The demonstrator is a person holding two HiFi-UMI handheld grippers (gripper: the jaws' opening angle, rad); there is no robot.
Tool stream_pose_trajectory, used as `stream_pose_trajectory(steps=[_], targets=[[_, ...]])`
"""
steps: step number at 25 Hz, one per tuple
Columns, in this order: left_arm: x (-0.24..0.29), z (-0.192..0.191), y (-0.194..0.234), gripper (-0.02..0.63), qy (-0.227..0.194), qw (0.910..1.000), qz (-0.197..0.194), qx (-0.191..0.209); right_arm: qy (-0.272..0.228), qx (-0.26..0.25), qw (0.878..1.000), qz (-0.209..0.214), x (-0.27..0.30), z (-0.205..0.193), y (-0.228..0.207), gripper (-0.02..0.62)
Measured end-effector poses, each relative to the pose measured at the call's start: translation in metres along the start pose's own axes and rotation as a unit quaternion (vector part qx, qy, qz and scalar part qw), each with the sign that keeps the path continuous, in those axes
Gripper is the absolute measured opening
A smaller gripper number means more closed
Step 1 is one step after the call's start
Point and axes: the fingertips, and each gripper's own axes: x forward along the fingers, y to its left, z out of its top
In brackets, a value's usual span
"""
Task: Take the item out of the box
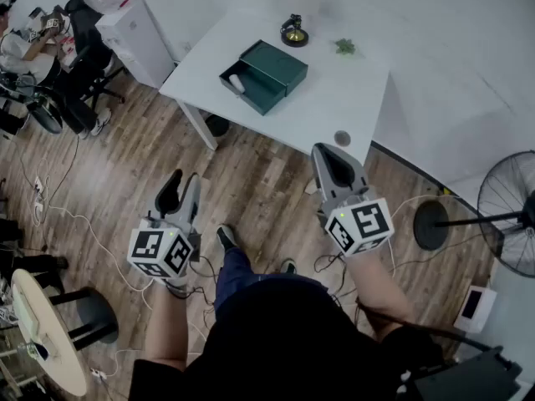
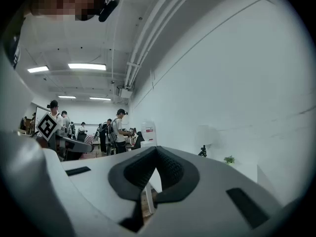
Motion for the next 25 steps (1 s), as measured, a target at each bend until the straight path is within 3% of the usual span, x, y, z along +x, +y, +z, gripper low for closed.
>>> stream_pose_trajectory(steps=[7, 12, 14, 16, 17, 25], targets=[[-0.025, 0.016, -0.041, 0.146, -0.017, 0.9996, 0.014, 0.015, -0.001, 0.008, 1.000, -0.006, -0.053, -0.001, -0.009, 0.005], [-0.030, 0.016, -0.045, 0.146, -0.025, 0.9995, 0.013, 0.015, 0.004, 0.019, 1.000, -0.008, -0.062, -0.007, -0.007, 0.005], [-0.030, 0.024, -0.032, 0.146, -0.040, 0.9985, 0.029, 0.025, -0.004, 0.026, 1.000, -0.016, -0.055, -0.002, -0.008, 0.027], [-0.030, 0.031, -0.015, 0.180, -0.052, 0.9970, 0.044, 0.036, -0.004, 0.027, 0.999, -0.024, -0.046, 0.002, -0.008, 0.160], [-0.028, 0.033, -0.007, 0.203, -0.054, 0.9966, 0.047, 0.040, -0.002, 0.026, 0.999, -0.028, -0.041, 0.002, -0.008, 0.178], [-0.005, 0.027, 0.080, 0.221, -0.032, 0.9990, 0.009, 0.030, 0.024, 0.037, 0.997, -0.068, 0.027, -0.008, 0.014, 0.169]])
